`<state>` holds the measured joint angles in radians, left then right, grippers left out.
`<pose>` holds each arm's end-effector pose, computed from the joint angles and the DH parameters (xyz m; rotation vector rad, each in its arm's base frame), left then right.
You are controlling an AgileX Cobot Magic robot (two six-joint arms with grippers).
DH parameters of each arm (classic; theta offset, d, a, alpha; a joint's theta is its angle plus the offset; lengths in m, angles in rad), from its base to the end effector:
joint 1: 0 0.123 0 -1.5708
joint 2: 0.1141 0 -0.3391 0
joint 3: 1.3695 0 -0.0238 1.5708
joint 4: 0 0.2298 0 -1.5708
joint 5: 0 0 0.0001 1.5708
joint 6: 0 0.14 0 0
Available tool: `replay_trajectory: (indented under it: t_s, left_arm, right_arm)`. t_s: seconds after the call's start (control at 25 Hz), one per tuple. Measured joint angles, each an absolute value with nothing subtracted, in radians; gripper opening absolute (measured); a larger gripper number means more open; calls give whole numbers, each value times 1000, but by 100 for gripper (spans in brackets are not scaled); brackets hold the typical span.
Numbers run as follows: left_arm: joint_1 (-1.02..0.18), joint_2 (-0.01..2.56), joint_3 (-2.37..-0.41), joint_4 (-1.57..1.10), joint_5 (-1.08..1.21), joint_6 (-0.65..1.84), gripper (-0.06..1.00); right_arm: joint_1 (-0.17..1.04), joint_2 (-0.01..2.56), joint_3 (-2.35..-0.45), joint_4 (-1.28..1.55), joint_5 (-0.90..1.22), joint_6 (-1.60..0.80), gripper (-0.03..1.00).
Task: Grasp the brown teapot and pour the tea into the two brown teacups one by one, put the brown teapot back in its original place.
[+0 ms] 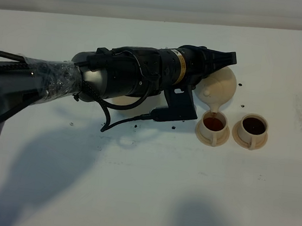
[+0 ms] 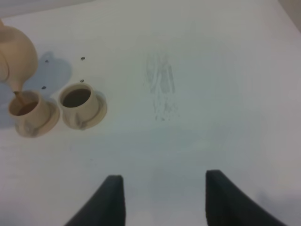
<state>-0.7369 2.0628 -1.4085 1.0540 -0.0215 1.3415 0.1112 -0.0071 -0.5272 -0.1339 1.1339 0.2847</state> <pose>0.3824 -0.3504 0.2243 2.2817 -0.0012 0.9205 -0.0407 -0.0216 0.2446 0.1947 2.0675 0.0814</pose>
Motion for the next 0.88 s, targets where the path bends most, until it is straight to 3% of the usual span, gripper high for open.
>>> replay_trajectory:
  t_s: [0.88]
  left_arm:
    - [-751,2049,-1409,1080,-43,1342,8]
  right_arm:
    - [111,-7,-527,-134,1134,285,41]
